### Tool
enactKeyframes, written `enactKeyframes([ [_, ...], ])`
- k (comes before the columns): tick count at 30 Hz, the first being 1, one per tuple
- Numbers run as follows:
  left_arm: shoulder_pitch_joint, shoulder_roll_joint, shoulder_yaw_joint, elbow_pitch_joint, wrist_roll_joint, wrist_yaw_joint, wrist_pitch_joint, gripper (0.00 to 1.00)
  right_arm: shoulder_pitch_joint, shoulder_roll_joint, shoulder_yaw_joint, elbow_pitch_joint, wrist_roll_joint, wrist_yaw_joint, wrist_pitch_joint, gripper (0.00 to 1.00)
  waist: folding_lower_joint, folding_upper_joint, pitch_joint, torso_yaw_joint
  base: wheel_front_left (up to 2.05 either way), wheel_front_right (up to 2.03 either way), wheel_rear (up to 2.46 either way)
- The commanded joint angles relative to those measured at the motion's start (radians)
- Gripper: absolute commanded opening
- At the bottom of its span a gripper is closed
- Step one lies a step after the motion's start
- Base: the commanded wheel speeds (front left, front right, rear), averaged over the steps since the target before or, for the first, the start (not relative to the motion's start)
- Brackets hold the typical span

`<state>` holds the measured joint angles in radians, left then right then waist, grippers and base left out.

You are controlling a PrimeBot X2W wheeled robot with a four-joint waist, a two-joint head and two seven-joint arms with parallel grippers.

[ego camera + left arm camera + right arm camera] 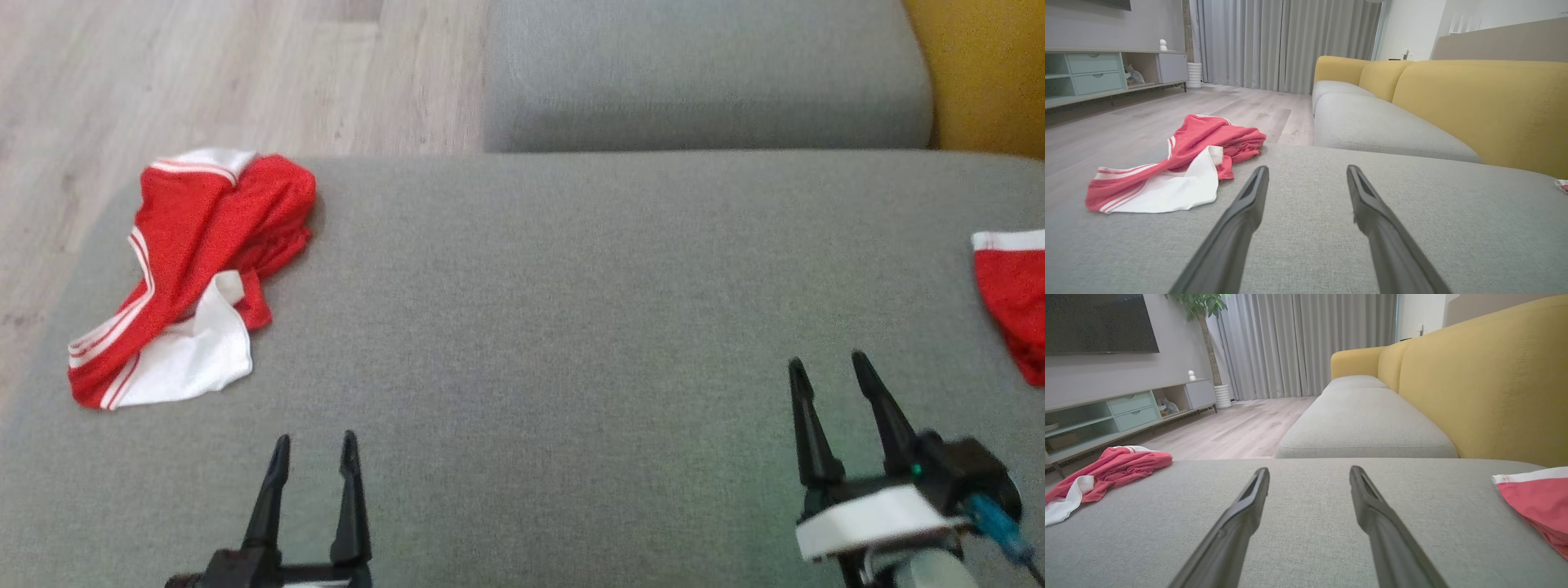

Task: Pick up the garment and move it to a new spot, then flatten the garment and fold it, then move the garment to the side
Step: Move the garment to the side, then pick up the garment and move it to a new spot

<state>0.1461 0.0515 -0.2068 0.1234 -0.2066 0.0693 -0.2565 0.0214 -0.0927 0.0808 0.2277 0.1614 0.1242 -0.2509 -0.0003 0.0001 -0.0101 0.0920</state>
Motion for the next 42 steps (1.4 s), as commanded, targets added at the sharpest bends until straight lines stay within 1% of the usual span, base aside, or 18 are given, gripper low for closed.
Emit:
enactKeyframes([
  [1,-0.020,-0.001,0.046,-0.041,0.008,0.000,-0.005,1.00,0.000,0.007,0.006,-0.049,-0.008,0.007,-0.011,1.00,0.0003,-0.0001,-0.030,0.016,0.00,0.00,0.00],
  [9,0.009,-0.001,0.060,-0.053,0.019,-0.006,-0.005,1.00,0.067,0.019,-0.005,-0.076,-0.047,0.007,-0.011,1.00,0.0003,-0.0001,-0.054,0.028,0.00,0.00,0.00],
  [32,0.002,-0.001,0.068,-0.036,0.042,-0.014,-0.005,1.00,0.088,0.030,-0.013,-0.077,-0.068,0.007,-0.011,1.00,0.0003,-0.0001,-0.058,0.048,0.00,0.00,0.00],
  [37,0.000,-0.001,0.076,-0.034,0.045,-0.009,-0.005,1.00,0.099,0.031,-0.007,-0.072,-0.074,0.007,-0.011,1.00,0.0003,-0.0001,-0.054,0.088,0.00,0.00,0.00],
  [42,-0.002,-0.001,0.095,-0.032,0.047,-0.009,-0.005,1.00,0.103,0.032,0.011,-0.066,-0.075,0.007,-0.011,1.00,0.0003,-0.0001,-0.047,0.173,0.00,0.00,0.00],
])
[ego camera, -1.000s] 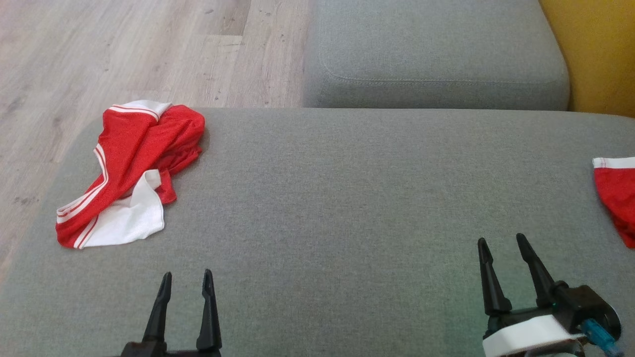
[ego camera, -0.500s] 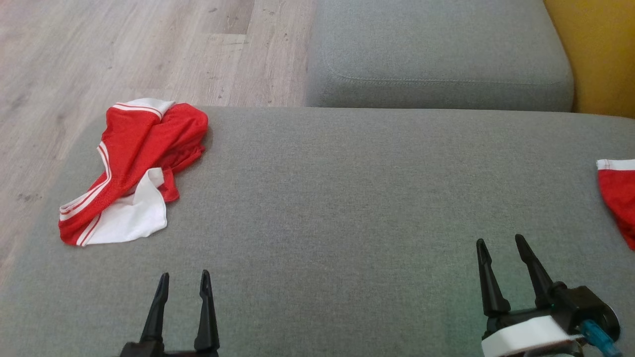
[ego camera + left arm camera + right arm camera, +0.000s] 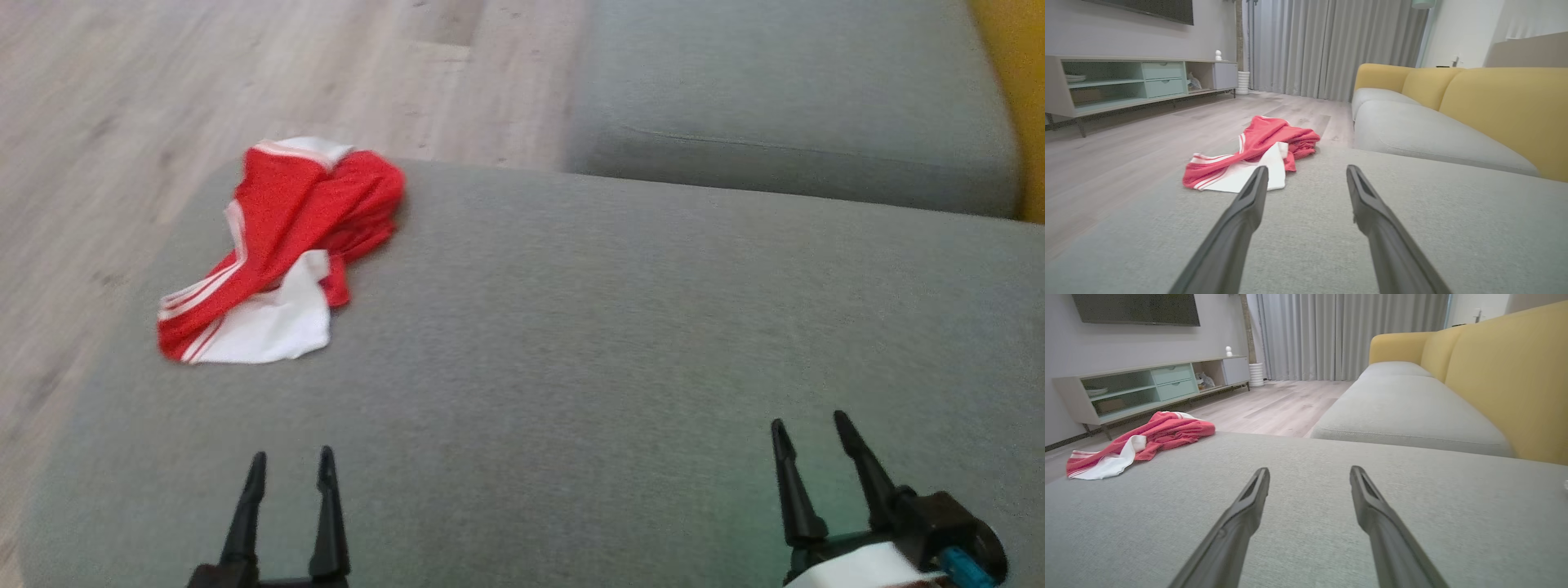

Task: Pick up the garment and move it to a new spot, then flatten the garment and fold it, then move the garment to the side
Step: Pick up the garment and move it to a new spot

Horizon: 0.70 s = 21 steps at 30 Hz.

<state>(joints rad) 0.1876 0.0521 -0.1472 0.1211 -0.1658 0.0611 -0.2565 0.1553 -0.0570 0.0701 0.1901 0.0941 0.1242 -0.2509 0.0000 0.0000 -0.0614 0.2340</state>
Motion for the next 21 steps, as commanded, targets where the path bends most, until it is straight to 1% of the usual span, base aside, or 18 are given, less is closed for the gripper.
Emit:
enactKeyframes([
  [1,-0.042,-0.002,0.043,-0.029,0.008,-0.001,-0.005,1.00,-0.032,-0.003,0.030,-0.027,-0.008,0.007,-0.011,1.00,0.0000,0.0000,0.006,0.050,0.00,0.00,0.00],
  [7,-0.024,-0.002,0.086,-0.032,0.009,-0.003,-0.005,1.00,-0.041,-0.001,0.067,-0.019,-0.004,0.007,-0.011,1.00,0.0000,0.0000,0.014,0.161,0.00,0.00,0.00],
  [12,-0.009,-0.002,0.117,-0.043,0.009,-0.002,-0.005,1.00,-0.045,0.001,0.075,-0.016,-0.005,0.007,-0.011,1.00,0.0000,0.0000,0.018,0.219,0.00,0.00,0.00],
  [16,-0.008,-0.002,0.151,-0.057,0.005,0.002,-0.005,1.00,-0.045,-0.006,0.079,-0.016,-0.007,0.007,-0.011,1.00,0.0000,0.0000,0.027,0.232,0.00,0.00,0.00],
  [21,-0.058,0.001,0.217,-0.087,0.015,-0.010,-0.005,1.00,-0.062,-0.037,0.084,-0.024,-0.016,0.007,-0.011,1.00,0.0000,0.0000,0.081,0.214,0.00,0.00,0.00],
])
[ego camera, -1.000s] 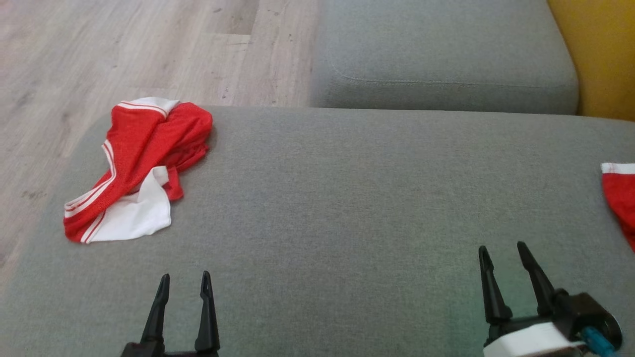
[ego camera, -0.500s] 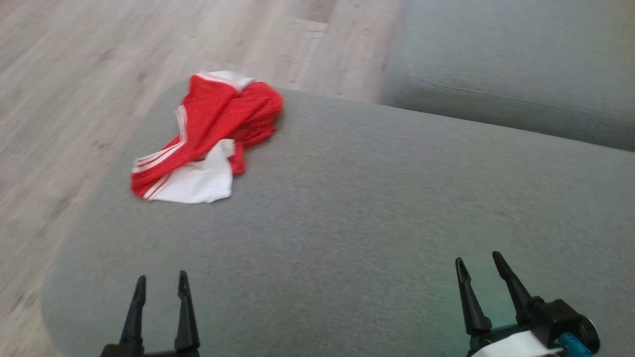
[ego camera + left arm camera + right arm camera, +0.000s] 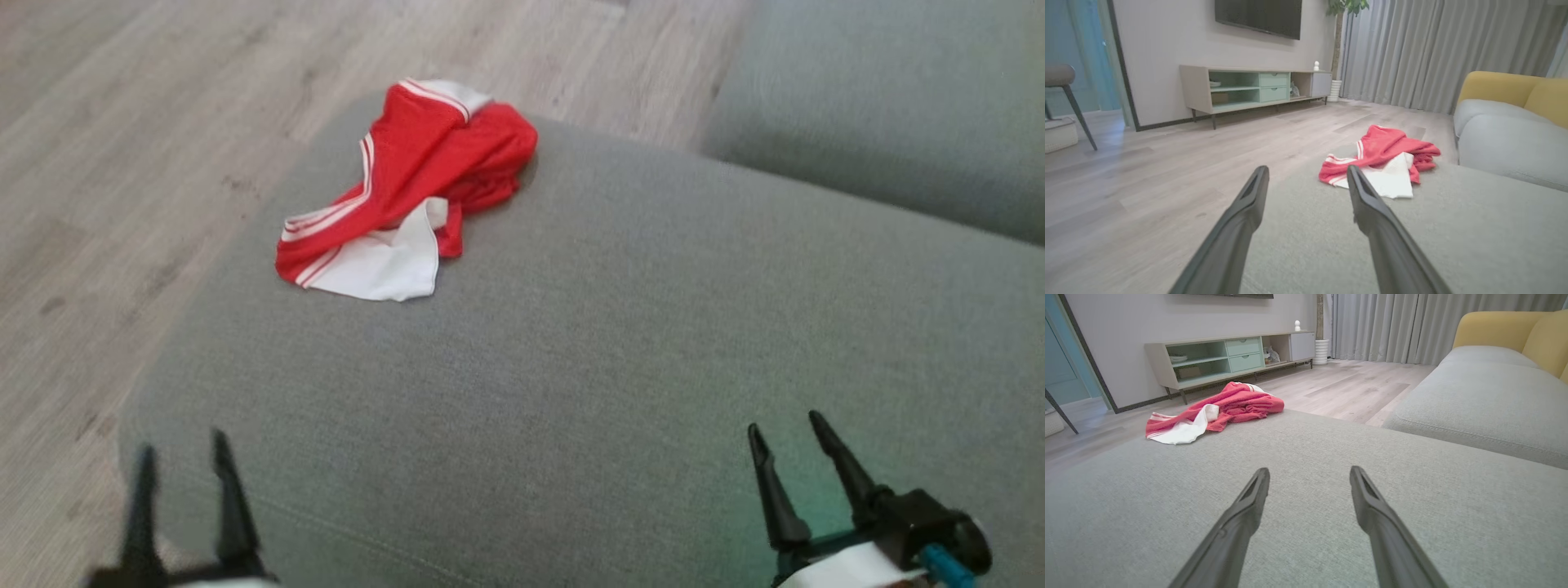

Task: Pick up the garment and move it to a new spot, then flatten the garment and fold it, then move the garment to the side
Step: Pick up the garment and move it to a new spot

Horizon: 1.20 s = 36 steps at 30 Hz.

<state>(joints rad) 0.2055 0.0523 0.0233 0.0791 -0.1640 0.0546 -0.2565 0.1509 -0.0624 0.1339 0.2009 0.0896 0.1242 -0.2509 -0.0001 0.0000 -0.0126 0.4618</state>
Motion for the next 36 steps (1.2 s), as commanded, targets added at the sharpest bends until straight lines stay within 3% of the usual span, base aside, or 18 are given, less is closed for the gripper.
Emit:
enactKeyframes([
  [1,-0.098,0.003,0.064,-0.057,0.014,-0.006,-0.005,1.00,-0.063,-0.042,0.020,-0.039,-0.015,0.007,-0.011,1.00,0.0001,0.0000,0.053,-0.020,0.00,0.00,0.00],
  [6,-0.282,0.049,0.107,-0.091,0.036,-0.040,-0.005,1.00,-0.099,-0.112,0.010,-0.071,-0.036,0.007,-0.011,1.00,0.0001,0.0000,0.181,-0.036,0.00,0.00,0.00],
  [9,-0.460,0.093,0.098,-0.035,0.038,-0.074,-0.005,1.00,-0.128,-0.167,0.000,-0.100,-0.050,0.007,-0.011,1.00,0.0001,0.0000,0.273,-0.036,0.00,0.00,0.00],
  [14,-0.830,0.158,0.053,0.213,0.027,-0.128,0.068,1.00,-0.163,-0.263,-0.011,-0.146,-0.073,0.007,-0.011,1.00,0.0001,0.0000,0.402,-0.037,0.00,0.00,0.00],
  [20,-1.168,0.183,0.036,0.625,-0.029,-0.155,0.257,1.00,-0.221,-0.360,-0.026,-0.223,-0.083,0.007,-0.011,1.00,0.0001,0.0000,0.526,-0.091,0.00,0.00,0.00],
  [26,-1.287,0.209,0.053,0.968,-0.063,-0.128,0.445,1.00,-0.244,-0.404,-0.062,-0.313,-0.090,0.007,0.008,1.00,0.0001,0.0000,0.623,-0.151,0.00,0.00,0.00],
  [32,-1.291,0.209,0.080,1.154,-0.095,-0.065,0.545,1.00,-0.234,-0.408,-0.097,-0.357,-0.101,0.007,0.020,1.00,0.0001,0.0000,0.677,-0.170,0.00,0.00,0.00],
  [33,-1.290,0.202,0.080,1.163,-0.098,-0.059,0.548,0.22,-0.232,-0.406,-0.101,-0.357,-0.103,0.007,0.019,1.00,0.0001,0.0000,0.679,-0.168,0.00,0.00,0.00],
  [34,-1.290,0.199,0.082,1.167,-0.102,-0.055,0.543,0.00,-0.231,-0.404,-0.103,-0.357,-0.105,0.007,0.019,1.00,0.0001,0.0000,0.679,-0.166,0.00,0.00,0.00],
  [36,-1.299,0.197,0.078,1.170,-0.103,-0.069,0.518,0.00,-0.230,-0.397,-0.102,-0.353,-0.106,0.007,0.018,1.00,0.0001,0.0000,0.673,-0.160,0.00,0.00,0.00],
])
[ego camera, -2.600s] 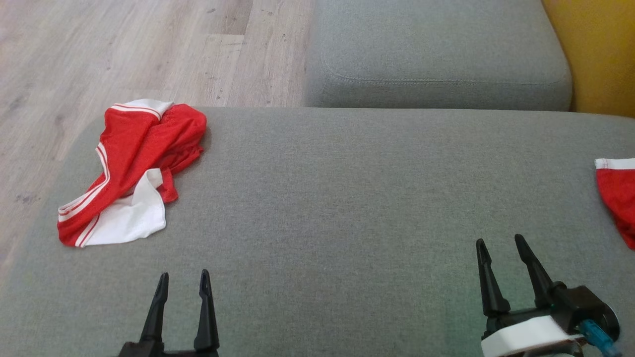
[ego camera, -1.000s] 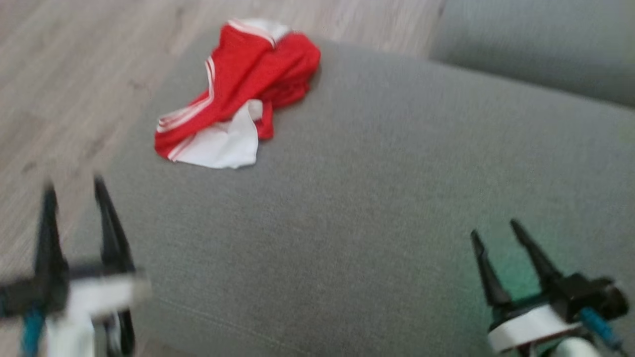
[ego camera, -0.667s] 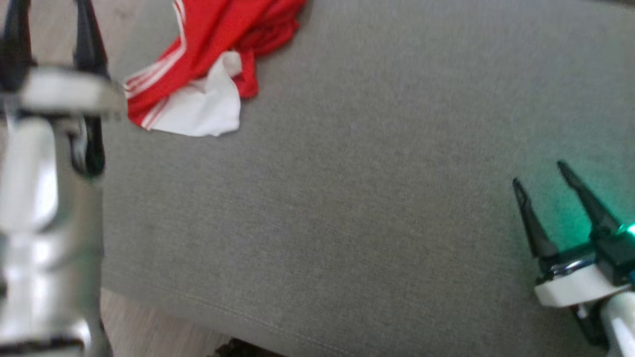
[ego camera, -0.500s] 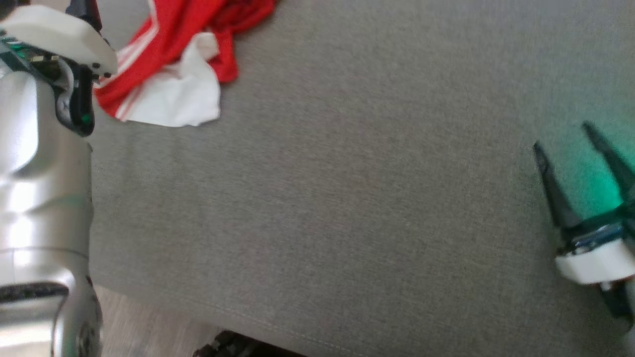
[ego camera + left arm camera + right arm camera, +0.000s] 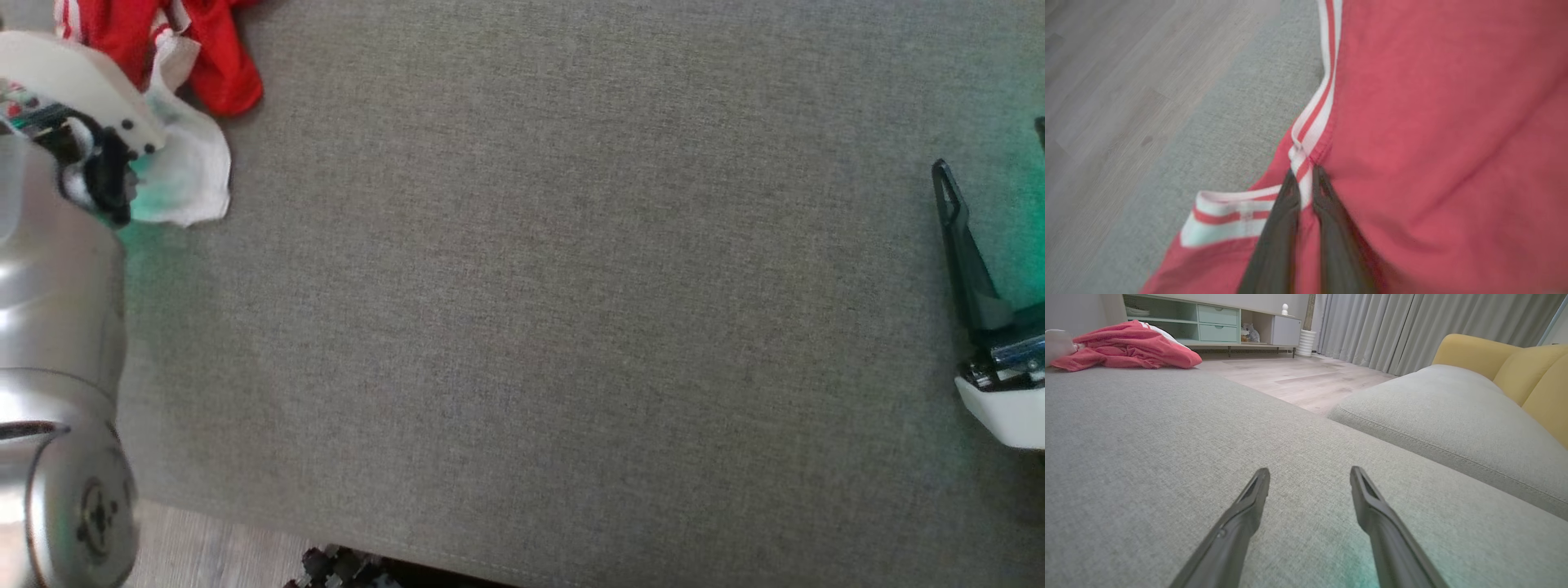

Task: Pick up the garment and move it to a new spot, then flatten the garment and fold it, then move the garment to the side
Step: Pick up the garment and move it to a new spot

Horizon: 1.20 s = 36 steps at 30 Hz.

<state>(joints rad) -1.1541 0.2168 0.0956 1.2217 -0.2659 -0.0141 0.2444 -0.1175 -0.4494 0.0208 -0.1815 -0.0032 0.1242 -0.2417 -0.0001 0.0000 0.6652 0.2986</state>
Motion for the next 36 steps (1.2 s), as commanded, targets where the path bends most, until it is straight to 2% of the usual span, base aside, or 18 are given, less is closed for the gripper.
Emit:
enactKeyframes([
  [1,0.053,0.035,0.003,0.022,-0.002,-0.010,-0.008,0.00,0.036,-0.008,0.013,0.034,-0.014,0.007,0.007,1.00,0.0001,0.0000,-0.011,0.006,0.00,0.00,0.00],
  [8,-0.015,0.089,-0.039,-0.034,0.028,-0.070,-0.231,0.00,0.004,0.033,0.055,0.094,-0.011,0.007,-0.010,1.00,0.0001,0.0000,-0.117,-0.003,0.00,0.00,0.00],
  [14,-0.086,0.144,-0.121,-0.088,0.091,-0.100,-0.365,0.00,-0.024,0.111,0.110,0.172,0.005,0.007,-0.019,1.00,0.0001,0.0000,-0.277,-0.067,0.00,0.00,0.00],
  [17,-0.113,0.152,-0.156,-0.112,0.110,-0.108,-0.389,0.00,-0.027,0.143,0.125,0.179,0.012,0.007,-0.020,1.00,0.0001,0.0000,-0.334,-0.100,0.00,0.00,0.00],
  [22,-0.169,0.129,-0.272,-0.193,0.120,-0.116,-0.399,0.00,-0.006,0.209,0.139,0.187,0.020,0.007,-0.020,1.00,0.0001,0.0000,-0.459,-0.200,0.00,0.00,0.00],
  [25,-0.182,0.110,-0.375,-0.268,0.078,-0.116,-0.379,0.00,0.015,0.242,0.142,0.188,0.022,0.007,-0.020,1.00,0.0001,0.0000,-0.522,-0.272,0.00,0.00,0.00],
  [29,-0.190,0.118,-0.502,-0.384,0.001,-0.116,-0.343,0.00,0.047,0.274,0.147,0.187,0.024,0.007,-0.020,1.00,0.0001,0.0000,-0.591,-0.372,0.00,0.00,0.00],
  [36,-0.163,0.143,-0.629,-0.532,-0.110,-0.116,-0.292,0.00,0.085,0.298,0.147,0.176,0.025,0.007,-0.020,1.00,0.0001,0.0000,-0.649,-0.516,0.00,0.00,0.00],
])
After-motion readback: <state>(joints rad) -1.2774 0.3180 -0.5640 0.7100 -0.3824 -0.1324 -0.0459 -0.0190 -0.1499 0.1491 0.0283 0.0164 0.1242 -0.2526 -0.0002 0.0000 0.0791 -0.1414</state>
